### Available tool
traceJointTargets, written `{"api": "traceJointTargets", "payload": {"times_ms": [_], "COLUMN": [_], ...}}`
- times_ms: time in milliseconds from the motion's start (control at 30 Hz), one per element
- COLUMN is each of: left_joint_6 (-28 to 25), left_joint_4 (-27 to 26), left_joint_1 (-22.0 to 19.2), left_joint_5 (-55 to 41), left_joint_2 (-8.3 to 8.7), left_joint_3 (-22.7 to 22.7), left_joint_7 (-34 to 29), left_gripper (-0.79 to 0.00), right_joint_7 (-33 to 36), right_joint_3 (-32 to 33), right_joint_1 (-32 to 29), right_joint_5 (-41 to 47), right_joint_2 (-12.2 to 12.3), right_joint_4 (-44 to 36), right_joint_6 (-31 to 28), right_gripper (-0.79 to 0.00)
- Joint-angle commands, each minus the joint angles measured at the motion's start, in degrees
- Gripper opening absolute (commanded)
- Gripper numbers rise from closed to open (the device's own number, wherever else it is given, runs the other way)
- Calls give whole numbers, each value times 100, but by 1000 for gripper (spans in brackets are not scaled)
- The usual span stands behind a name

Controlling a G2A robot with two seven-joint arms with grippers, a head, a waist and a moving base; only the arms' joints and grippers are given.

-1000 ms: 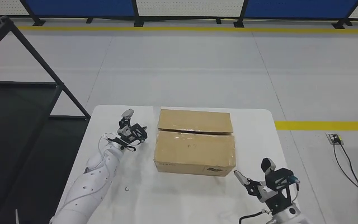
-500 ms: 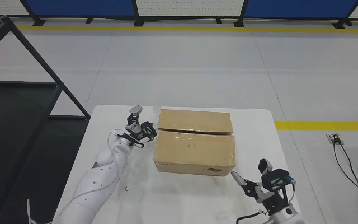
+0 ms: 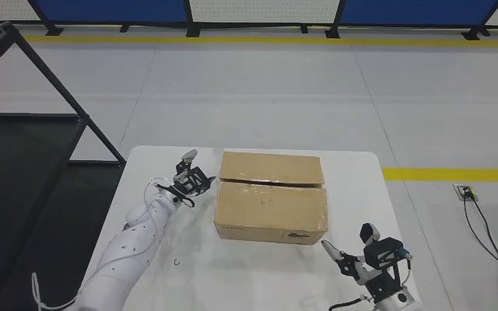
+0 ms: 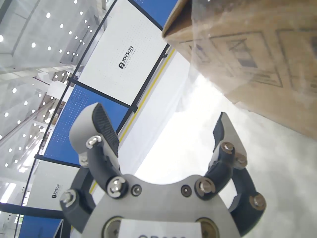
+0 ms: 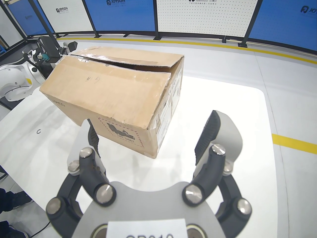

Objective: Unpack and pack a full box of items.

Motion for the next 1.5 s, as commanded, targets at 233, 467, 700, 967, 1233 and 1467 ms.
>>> {"api": "traceJointTargets", "payload": {"times_ms": [233, 467, 700, 967, 1233, 1467], "left_joint_6": [52, 482, 946, 1265, 1221, 1068], "left_joint_4": [225, 467, 541, 658, 575, 451], "left_joint_1": [-196, -277, -229, -77, 152, 43], "left_joint_5": [-308, -484, -730, -776, -547, -419], "left_joint_2": [-155, -266, -299, -231, -121, -210], "left_joint_3": [68, 90, -16, -149, -176, -27], "left_joint_7": [32, 130, 361, 552, 653, 257], "left_gripper": [0, 0, 0, 0, 0, 0], "right_joint_7": [23, -3, 19, 103, 197, 287], "right_joint_3": [-5, -17, -32, -56, -67, -95], "right_joint_1": [-47, -134, -118, -11, 114, 197], "right_joint_5": [-55, -106, -126, -133, -120, -145], "right_joint_2": [-5, -13, -18, -21, -21, -22], "right_joint_4": [-73, -146, -164, -141, -91, -100], "right_joint_6": [44, 117, 121, 80, 4, -12], "right_gripper": [0, 0, 0, 0, 0, 0]}}
